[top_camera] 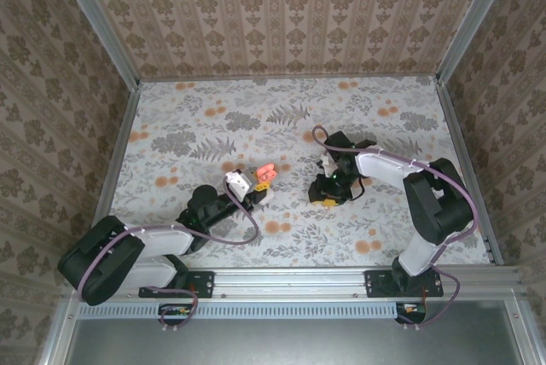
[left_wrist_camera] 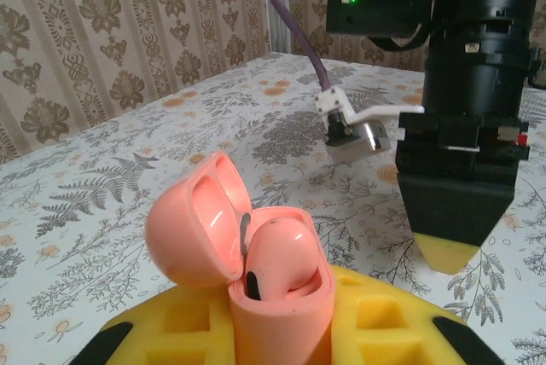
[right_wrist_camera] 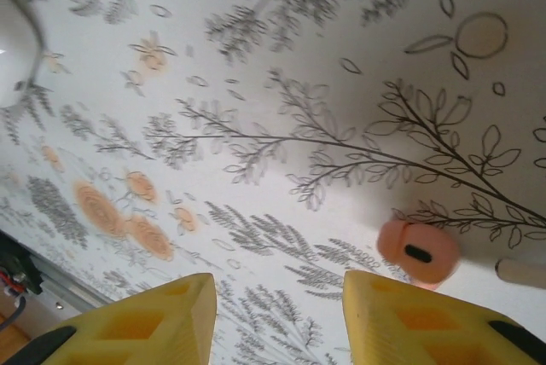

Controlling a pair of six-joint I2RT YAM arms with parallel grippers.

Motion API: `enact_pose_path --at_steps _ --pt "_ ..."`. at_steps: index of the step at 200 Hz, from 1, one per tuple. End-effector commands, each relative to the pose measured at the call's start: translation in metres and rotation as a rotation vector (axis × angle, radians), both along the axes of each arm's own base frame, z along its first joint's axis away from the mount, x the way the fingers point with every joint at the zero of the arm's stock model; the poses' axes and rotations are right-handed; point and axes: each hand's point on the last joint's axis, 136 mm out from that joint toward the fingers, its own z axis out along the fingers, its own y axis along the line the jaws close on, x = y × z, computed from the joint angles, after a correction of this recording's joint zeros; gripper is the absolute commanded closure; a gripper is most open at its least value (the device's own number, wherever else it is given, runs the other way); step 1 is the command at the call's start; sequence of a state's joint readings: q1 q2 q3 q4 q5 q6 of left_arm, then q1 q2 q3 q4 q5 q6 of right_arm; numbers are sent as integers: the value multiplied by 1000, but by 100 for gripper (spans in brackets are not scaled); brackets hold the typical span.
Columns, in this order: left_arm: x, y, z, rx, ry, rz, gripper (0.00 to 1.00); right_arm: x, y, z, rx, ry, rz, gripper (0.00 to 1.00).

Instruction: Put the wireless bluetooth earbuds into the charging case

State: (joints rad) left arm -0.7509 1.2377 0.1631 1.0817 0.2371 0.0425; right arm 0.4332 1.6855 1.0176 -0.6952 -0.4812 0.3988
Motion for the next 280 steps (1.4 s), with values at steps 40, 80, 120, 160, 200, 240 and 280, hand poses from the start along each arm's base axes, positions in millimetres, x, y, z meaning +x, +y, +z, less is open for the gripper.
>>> enact_pose_path --at_steps 40,80,120,160,200,240,280 --pt "0 6 7 0 -31 17 83 -5 -51 36 -306 -30 123 56" --pt "1 7 7 2 -34 19 83 -4 -46 26 -338 -2 114 58" --pt "2 8 7 8 -31 27 83 -1 -34 11 -373 29 150 61" --pt "0 11 7 13 -36 30 83 2 -34 -1 -460 35 187 60" --pt "-1 15 9 19 -40 42 83 6 -33 -12 -498 47 208 59" --pt "-1 19 9 20 -39 51 83 5 -29 -20 -507 67 226 58" --pt "-1 22 8 31 -34 61 83 5 -36 -27 -562 72 244 59"
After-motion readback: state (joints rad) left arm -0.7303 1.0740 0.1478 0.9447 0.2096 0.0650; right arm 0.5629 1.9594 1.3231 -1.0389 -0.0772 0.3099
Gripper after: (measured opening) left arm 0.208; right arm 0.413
